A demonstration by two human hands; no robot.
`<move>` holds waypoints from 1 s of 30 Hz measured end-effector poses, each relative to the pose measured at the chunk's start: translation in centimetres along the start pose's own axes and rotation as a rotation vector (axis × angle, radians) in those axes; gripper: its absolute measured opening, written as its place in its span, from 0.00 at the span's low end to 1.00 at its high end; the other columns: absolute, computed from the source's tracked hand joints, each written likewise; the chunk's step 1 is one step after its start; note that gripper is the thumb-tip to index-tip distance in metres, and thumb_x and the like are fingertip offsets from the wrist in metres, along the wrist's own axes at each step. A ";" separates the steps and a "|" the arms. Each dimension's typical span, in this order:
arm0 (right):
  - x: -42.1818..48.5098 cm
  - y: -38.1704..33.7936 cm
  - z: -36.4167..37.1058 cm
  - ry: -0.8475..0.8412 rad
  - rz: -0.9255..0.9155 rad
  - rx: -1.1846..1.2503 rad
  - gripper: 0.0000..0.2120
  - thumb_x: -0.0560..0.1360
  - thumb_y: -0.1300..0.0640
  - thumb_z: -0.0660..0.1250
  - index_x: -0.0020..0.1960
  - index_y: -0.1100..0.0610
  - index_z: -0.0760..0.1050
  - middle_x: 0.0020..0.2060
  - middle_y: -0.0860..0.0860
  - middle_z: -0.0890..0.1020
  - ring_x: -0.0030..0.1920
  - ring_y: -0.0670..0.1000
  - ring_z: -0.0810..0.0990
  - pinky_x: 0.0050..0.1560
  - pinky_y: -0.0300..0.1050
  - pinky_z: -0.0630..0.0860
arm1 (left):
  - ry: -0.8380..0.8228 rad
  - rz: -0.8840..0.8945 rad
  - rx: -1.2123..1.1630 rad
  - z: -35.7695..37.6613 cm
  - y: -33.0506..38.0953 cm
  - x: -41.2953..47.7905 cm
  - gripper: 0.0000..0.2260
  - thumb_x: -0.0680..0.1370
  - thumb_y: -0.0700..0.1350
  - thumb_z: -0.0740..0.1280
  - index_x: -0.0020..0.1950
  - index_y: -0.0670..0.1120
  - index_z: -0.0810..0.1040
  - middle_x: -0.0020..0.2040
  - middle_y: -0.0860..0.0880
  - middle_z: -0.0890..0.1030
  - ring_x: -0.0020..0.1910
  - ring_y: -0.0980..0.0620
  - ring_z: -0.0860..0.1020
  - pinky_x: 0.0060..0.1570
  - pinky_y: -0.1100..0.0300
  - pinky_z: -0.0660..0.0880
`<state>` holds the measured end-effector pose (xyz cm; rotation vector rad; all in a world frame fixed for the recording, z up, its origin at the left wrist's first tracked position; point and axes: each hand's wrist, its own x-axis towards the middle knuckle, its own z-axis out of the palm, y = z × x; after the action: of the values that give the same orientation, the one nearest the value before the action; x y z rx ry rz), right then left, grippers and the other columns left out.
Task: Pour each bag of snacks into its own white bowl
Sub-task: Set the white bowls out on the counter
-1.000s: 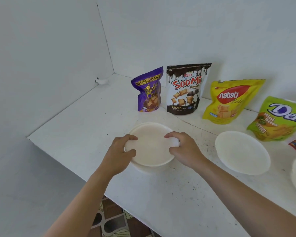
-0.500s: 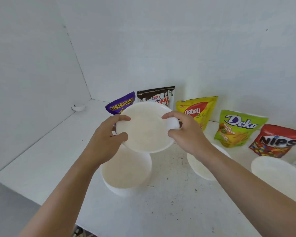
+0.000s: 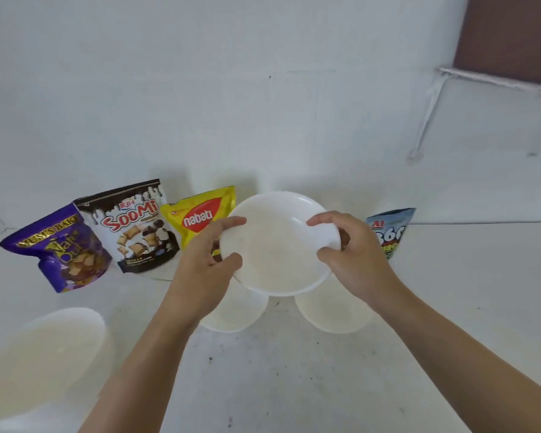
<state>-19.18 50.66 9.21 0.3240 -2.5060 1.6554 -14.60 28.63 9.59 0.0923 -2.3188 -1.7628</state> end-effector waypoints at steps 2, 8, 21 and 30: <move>-0.5 2.1 -3.4 0.033 0.036 0.010 0.25 0.68 0.72 0.65 0.52 0.44 0.80 0.46 0.49 0.78 0.37 0.49 0.73 0.36 0.38 0.71 | -0.036 0.014 -0.031 4.2 0.2 0.0 0.27 0.75 0.27 0.63 0.64 0.55 0.79 0.59 0.55 0.81 0.54 0.58 0.80 0.40 0.67 0.78; -1.6 9.3 -11.7 0.114 0.173 0.004 0.24 0.68 0.71 0.64 0.51 0.44 0.81 0.49 0.57 0.80 0.46 0.62 0.76 0.37 0.41 0.70 | -0.106 -0.061 -0.085 16.0 -0.8 -0.3 0.25 0.70 0.36 0.65 0.59 0.62 0.80 0.62 0.51 0.80 0.58 0.47 0.79 0.48 0.60 0.79; -3.1 22.2 -18.7 0.164 0.397 -0.158 0.25 0.71 0.72 0.60 0.61 0.51 0.78 0.64 0.50 0.78 0.64 0.54 0.74 0.54 0.41 0.70 | -0.273 -0.257 0.109 32.0 -5.5 -0.8 0.26 0.78 0.32 0.62 0.72 0.53 0.70 0.66 0.52 0.71 0.68 0.44 0.70 0.68 0.44 0.74; -2.9 25.1 -18.1 0.040 0.468 -0.266 0.29 0.74 0.72 0.58 0.73 0.55 0.69 0.71 0.57 0.72 0.70 0.60 0.69 0.69 0.54 0.71 | -0.397 -0.318 0.184 34.2 -8.1 -0.7 0.26 0.82 0.35 0.61 0.79 0.52 0.63 0.80 0.51 0.62 0.77 0.46 0.62 0.75 0.50 0.64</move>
<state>-22.80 77.12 -6.69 -0.3443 -2.8770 1.3987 -22.05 58.82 -6.89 0.1624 -2.8875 -1.8402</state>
